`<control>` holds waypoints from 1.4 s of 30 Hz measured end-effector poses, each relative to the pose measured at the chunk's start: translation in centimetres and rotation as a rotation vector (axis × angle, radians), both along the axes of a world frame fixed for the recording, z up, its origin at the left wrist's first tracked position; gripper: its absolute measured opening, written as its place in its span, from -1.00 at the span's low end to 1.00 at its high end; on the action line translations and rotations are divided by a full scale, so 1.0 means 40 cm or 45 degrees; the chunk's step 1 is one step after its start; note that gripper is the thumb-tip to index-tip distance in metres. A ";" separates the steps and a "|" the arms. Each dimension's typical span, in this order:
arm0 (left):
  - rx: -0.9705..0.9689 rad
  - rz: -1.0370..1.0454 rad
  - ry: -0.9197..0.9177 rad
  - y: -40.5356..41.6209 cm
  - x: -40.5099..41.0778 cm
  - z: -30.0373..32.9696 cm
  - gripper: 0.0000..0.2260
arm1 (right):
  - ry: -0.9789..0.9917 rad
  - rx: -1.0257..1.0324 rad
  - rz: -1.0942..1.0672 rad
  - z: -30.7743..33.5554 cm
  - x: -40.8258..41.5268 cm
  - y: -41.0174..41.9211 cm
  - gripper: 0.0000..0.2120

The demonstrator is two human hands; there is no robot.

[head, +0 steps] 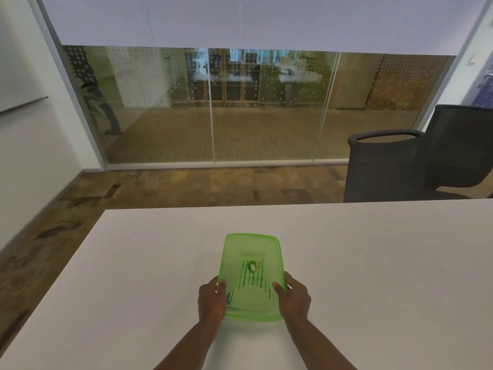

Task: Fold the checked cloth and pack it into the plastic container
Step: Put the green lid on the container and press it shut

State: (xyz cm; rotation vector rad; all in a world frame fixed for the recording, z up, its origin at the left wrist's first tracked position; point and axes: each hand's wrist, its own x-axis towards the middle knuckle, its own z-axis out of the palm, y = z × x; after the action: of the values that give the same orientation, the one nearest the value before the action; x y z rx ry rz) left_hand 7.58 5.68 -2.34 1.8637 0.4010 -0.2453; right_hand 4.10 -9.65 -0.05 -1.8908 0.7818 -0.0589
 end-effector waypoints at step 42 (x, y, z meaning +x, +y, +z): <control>0.282 -0.222 0.242 -0.018 0.220 0.041 -0.57 | 0.325 -0.293 0.223 -0.003 0.230 -0.072 -0.48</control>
State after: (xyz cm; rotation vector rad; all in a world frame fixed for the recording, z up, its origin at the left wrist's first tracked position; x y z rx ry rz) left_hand 16.37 4.95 -0.69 2.1043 0.4084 -0.5170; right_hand 13.32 -12.53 -0.19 -2.2081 0.8027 0.2142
